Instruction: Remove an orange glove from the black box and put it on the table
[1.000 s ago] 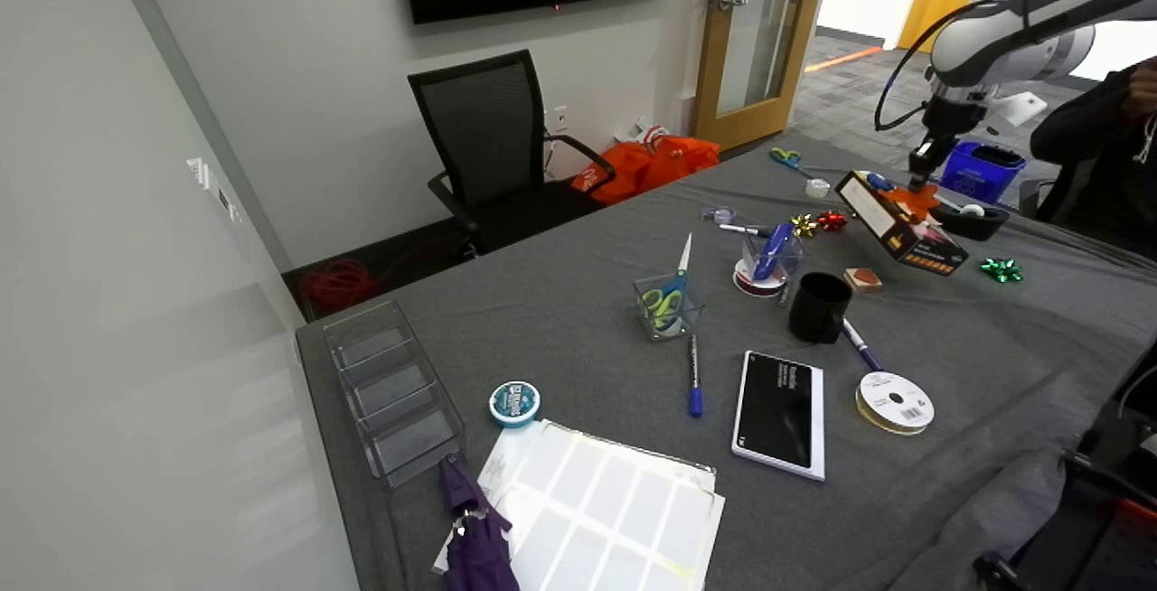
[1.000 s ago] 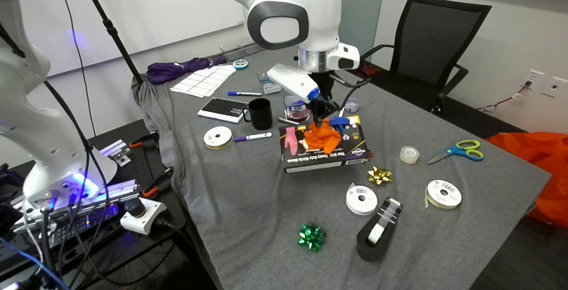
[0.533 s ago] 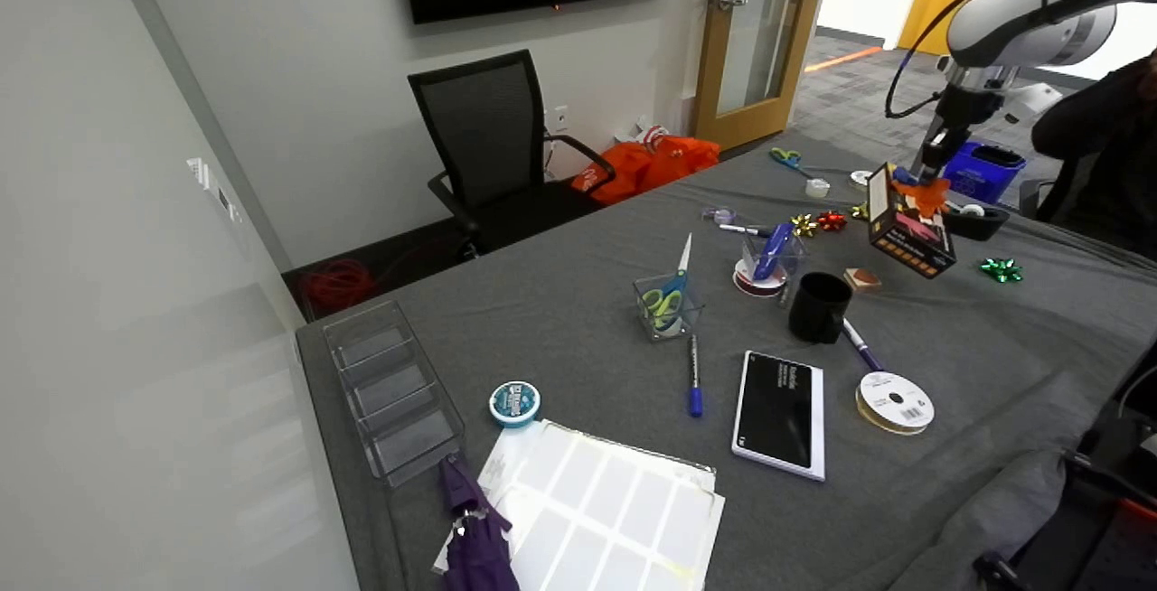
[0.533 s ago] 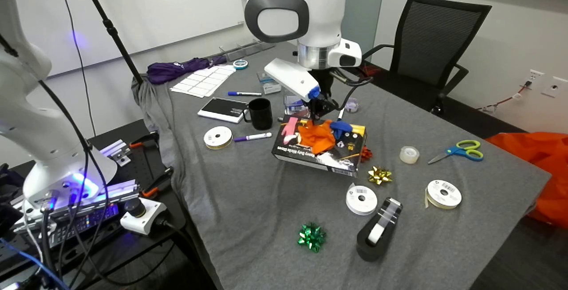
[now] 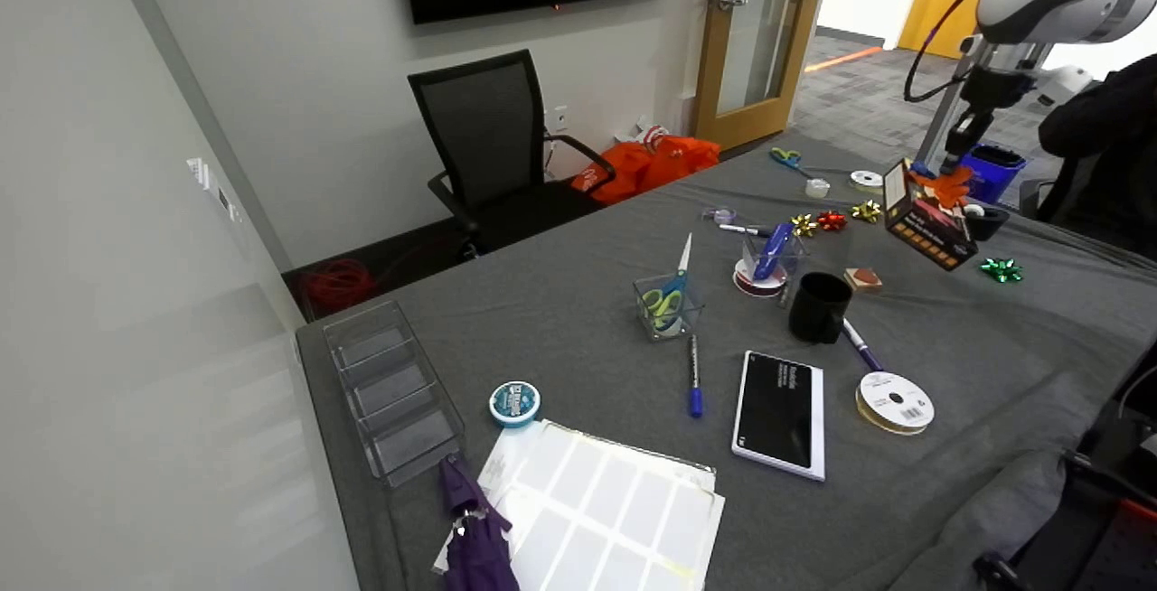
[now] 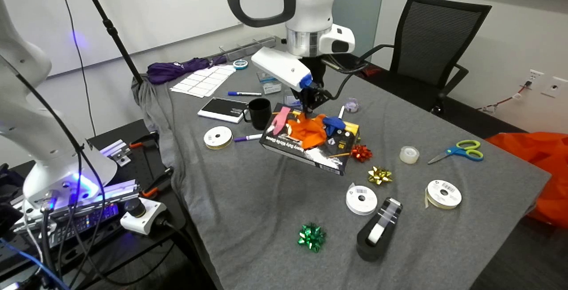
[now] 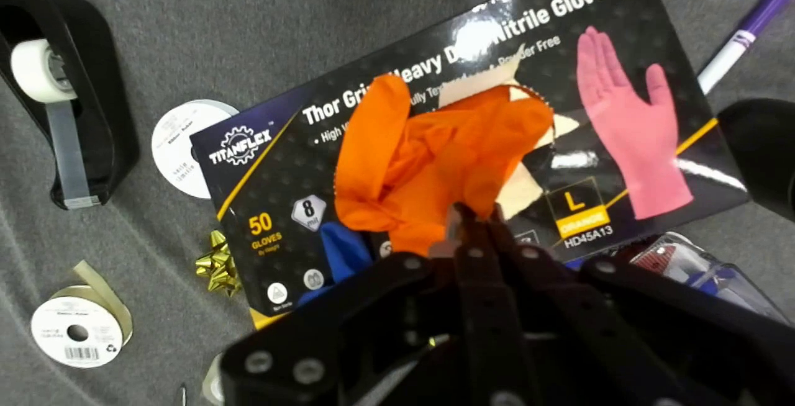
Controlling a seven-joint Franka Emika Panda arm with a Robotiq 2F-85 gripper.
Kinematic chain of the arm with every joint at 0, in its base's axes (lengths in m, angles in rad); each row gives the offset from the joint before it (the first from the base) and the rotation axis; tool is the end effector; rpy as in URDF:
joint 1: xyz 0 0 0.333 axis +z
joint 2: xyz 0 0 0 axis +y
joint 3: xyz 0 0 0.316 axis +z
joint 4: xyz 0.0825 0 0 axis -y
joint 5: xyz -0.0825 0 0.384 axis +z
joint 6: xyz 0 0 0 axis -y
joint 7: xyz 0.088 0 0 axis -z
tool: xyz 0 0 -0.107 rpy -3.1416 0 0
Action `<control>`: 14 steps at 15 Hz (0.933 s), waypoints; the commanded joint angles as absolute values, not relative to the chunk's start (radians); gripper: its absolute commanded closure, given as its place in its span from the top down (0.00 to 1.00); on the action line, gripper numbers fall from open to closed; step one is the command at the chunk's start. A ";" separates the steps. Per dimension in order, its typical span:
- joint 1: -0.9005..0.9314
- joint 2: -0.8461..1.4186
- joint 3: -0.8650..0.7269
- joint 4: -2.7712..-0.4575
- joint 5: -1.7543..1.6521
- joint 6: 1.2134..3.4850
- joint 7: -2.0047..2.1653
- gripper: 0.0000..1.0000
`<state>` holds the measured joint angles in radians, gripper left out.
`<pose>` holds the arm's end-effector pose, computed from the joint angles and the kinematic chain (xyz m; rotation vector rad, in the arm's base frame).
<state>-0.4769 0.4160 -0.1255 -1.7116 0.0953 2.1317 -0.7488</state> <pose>0.5516 -0.3647 0.3510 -3.1183 -0.1667 -0.0395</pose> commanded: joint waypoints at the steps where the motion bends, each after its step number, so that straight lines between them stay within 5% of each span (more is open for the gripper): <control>1: -0.466 0.348 -0.147 -1.787 0.087 2.132 -0.786 0.00; 14: -0.456 0.461 -0.161 -1.805 0.050 2.386 -0.734 0.00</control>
